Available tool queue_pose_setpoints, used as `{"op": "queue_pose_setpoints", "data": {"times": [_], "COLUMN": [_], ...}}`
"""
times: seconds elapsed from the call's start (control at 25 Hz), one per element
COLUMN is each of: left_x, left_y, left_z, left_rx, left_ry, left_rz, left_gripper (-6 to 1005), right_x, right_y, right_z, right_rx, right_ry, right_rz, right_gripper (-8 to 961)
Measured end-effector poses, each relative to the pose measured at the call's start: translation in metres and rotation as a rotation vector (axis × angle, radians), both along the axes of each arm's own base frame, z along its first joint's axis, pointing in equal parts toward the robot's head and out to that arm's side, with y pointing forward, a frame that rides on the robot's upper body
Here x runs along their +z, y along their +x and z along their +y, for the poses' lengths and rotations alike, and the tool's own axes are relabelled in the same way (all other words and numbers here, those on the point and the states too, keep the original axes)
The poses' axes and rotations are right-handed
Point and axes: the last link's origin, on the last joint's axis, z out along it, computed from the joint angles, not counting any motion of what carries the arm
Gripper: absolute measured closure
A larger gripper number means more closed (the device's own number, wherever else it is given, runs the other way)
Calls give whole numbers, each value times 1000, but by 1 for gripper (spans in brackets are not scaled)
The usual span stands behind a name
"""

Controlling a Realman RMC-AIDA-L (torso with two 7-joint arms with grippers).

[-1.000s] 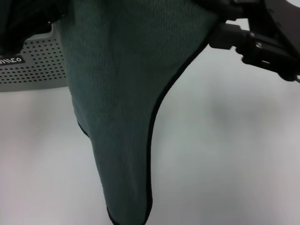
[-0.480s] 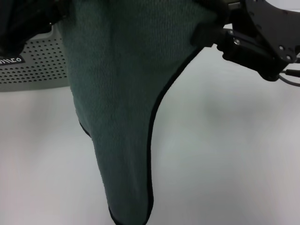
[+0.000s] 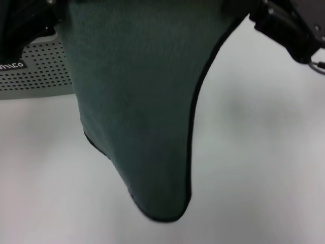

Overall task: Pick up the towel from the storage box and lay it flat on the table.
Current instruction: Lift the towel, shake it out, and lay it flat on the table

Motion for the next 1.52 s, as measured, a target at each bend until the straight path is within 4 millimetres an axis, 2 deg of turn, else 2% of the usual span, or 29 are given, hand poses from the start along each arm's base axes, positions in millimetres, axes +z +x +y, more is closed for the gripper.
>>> {"op": "queue_pose_setpoints", "data": {"times": [0.36, 0.52, 0.68, 0.8, 0.96, 1.36, 1.52], "left_x": [-29, -47, -53, -50, -48, -53, -45], "left_y": [-38, -61, -76, -82, -88, -91, -91], "left_z": [21, 30, 32, 32, 33, 35, 32], "left_rx": [100, 166, 199, 219, 252, 259, 228], "left_ry": [-19, 8, 38, 59, 77, 2, -128], "left_rz": [-72, -49, -70, -91, -129, -172, -218], "left_gripper": [922, 819, 718, 644, 650, 642, 637], "right_x": [25, 36, 43, 51, 64, 93, 98], "right_y": [-22, -37, -52, -65, -79, -97, -102], "right_z": [20, 31, 38, 36, 27, 11, 8], "right_rx": [-50, -76, -73, -26, 37, 99, 114], "right_ry": [240, 377, 485, 578, 671, 783, 796], "right_rz": [-118, -176, -244, -294, -305, -99, -67], "right_gripper": [946, 946, 946, 946, 946, 946, 945]}}
